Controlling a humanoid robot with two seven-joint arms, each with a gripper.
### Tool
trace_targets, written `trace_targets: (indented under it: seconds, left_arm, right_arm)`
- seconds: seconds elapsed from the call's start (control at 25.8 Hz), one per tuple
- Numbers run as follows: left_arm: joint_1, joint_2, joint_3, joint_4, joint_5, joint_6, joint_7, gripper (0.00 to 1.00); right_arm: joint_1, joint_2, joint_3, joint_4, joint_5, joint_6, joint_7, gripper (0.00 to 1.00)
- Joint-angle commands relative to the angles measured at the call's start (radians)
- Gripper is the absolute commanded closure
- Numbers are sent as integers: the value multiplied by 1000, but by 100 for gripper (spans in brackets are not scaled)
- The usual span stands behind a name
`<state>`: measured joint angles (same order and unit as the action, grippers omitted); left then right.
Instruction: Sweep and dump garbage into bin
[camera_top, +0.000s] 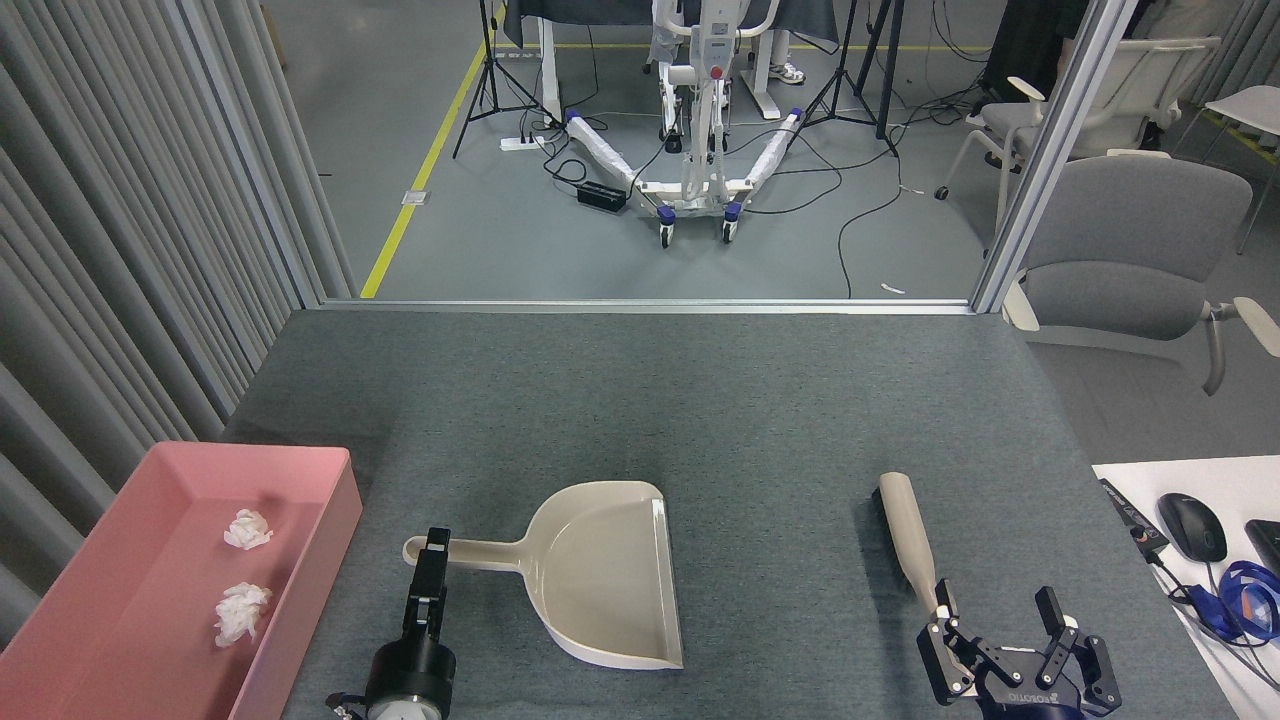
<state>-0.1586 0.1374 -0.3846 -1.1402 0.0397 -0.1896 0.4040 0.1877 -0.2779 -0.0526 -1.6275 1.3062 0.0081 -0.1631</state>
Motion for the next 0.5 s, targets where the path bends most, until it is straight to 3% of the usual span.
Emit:
trace_targets:
  seconds: [0.0, 0.12, 0.19, 0.31, 0.46]
  left_arm:
    - [27, 2, 0, -15, -3, -1, -2, 0]
    - [86, 7, 0, -79, -18, 15, 4, 0]
    - [129, 24, 0, -127, -95, 22, 12, 0]
    - [205, 65, 3, -271, -380, 58, 35, 0]
    - [277, 100, 7, -464, -862, 251, 84, 0]
  right_arm:
    - [1, -6, 0, -8, -10, -8, 1, 2]
    - [1, -9, 0, -8, -13, 0, 1, 2]
    - [1, -11, 0, -8, -15, 7, 1, 2]
    - [-1, -7, 3, -8, -15, 36, 2, 2]
    - [6, -9, 7, -9, -13, 35, 2, 2]
